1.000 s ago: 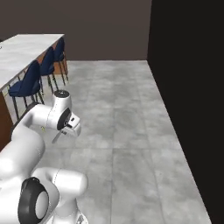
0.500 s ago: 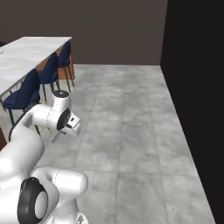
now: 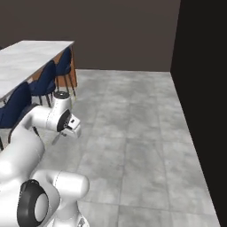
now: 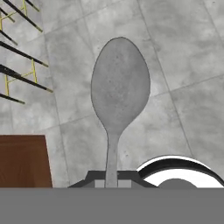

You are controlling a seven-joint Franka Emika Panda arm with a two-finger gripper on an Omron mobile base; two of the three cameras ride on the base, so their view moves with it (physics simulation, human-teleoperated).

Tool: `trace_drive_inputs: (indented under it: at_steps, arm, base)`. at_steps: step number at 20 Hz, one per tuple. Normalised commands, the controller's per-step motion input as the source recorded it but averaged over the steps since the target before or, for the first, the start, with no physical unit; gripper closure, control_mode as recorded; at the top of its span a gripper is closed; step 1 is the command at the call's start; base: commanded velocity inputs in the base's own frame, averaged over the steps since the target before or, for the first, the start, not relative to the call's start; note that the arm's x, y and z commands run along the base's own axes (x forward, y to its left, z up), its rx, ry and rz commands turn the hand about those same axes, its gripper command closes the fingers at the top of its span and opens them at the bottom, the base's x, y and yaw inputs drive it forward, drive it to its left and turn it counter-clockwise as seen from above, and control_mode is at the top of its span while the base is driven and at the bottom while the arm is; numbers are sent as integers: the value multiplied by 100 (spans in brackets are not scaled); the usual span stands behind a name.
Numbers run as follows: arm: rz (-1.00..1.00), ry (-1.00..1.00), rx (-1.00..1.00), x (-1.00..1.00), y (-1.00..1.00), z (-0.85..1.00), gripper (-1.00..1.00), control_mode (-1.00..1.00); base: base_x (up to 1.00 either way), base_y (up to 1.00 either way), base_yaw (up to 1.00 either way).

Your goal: Take the fork and place it on the left side of the plate. Then take the spoon and place it on the right side of the plate. Make sure they're directly next to the plate.

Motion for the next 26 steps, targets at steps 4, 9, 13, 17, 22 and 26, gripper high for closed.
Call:
trace_drive_inputs:
  at_steps: [4, 9, 13, 17, 22, 26]
  arm:
    - [0, 0, 0, 0, 0, 0, 100, 100]
    - [0, 0, 0, 0, 0, 0, 100, 100]
    - [0, 0, 0, 0, 0, 0, 100, 100]
    - [0, 0, 0, 0, 0, 0, 100, 100]
    - [0, 0, 0, 0, 0, 0, 100, 100]
    - [0, 0, 0, 0, 0, 0, 100, 100]
  base:
    - [100, -37, 2]
    - [100, -39, 0]
    - [100, -33, 0]
    - [100, -12, 4]
    - [100, 0, 6]
    - [100, 0, 8]
